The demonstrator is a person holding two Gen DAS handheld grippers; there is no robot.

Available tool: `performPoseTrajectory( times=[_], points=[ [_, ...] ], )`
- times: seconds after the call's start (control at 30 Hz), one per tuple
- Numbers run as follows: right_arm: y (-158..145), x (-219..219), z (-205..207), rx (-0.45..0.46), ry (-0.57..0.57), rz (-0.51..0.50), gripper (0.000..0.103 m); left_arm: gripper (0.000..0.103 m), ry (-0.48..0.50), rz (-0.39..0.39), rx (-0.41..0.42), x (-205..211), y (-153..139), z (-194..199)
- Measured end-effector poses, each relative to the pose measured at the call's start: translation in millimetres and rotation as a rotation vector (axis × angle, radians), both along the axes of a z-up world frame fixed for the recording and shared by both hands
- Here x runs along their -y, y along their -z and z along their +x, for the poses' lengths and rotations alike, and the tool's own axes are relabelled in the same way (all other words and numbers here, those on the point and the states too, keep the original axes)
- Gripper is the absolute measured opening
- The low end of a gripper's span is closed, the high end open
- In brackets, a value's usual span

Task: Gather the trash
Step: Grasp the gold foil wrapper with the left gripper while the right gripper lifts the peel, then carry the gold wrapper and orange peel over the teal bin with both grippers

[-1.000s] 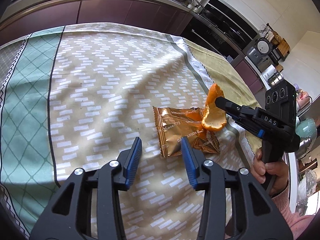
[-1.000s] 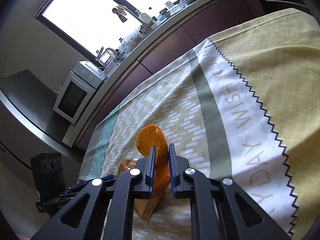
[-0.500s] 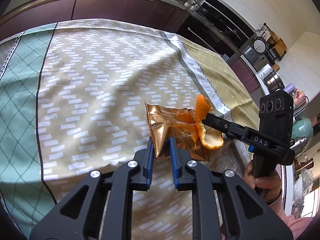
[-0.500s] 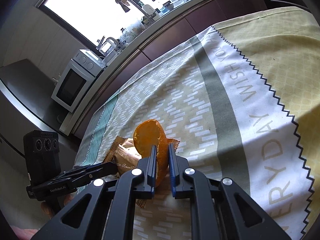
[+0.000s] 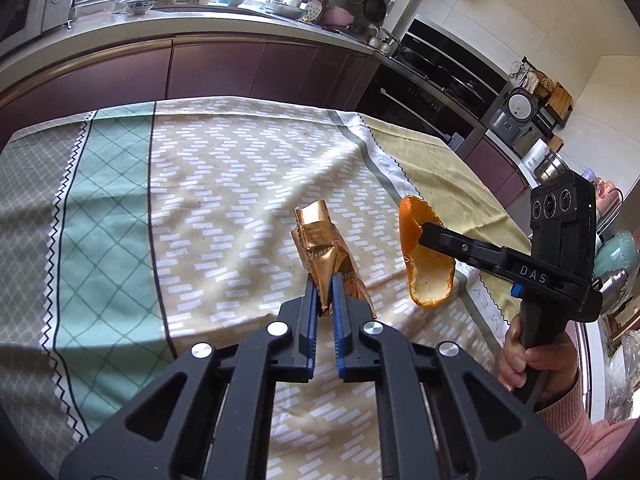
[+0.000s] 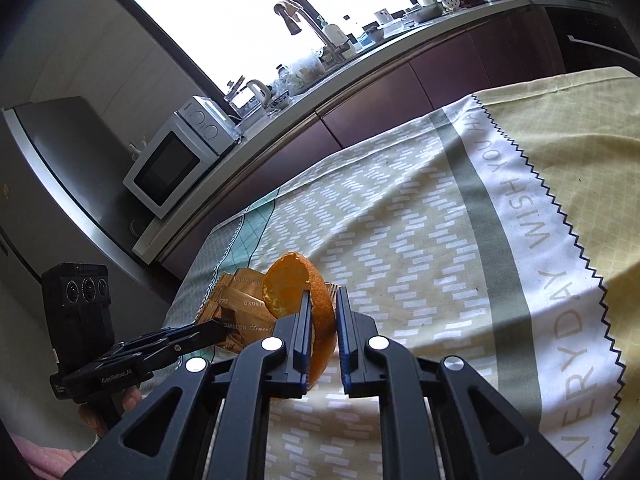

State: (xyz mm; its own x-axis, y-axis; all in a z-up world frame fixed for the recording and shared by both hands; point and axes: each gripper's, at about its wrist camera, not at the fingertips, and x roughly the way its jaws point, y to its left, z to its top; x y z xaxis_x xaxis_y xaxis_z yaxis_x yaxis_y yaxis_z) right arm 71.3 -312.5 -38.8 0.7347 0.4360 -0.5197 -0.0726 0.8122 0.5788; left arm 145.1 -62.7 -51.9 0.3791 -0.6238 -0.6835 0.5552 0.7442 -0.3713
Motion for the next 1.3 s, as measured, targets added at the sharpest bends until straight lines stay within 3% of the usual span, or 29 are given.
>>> performPoseTrajectory(
  times=[0.53, 1.3],
  points=[
    [-28.5, -58.2, 9.1, 0.075, -0.127, 0.003, 0.011, 0.007, -0.105, -0.005, 0.105, -72.7, -33.3, -21.1],
    [-46.2, -144.7, 34.8, 0.109, -0.296, 0.019, 0.011, 0.007, -0.269, 0.013, 0.208, -160.8, -69.4, -51.2]
  ],
)
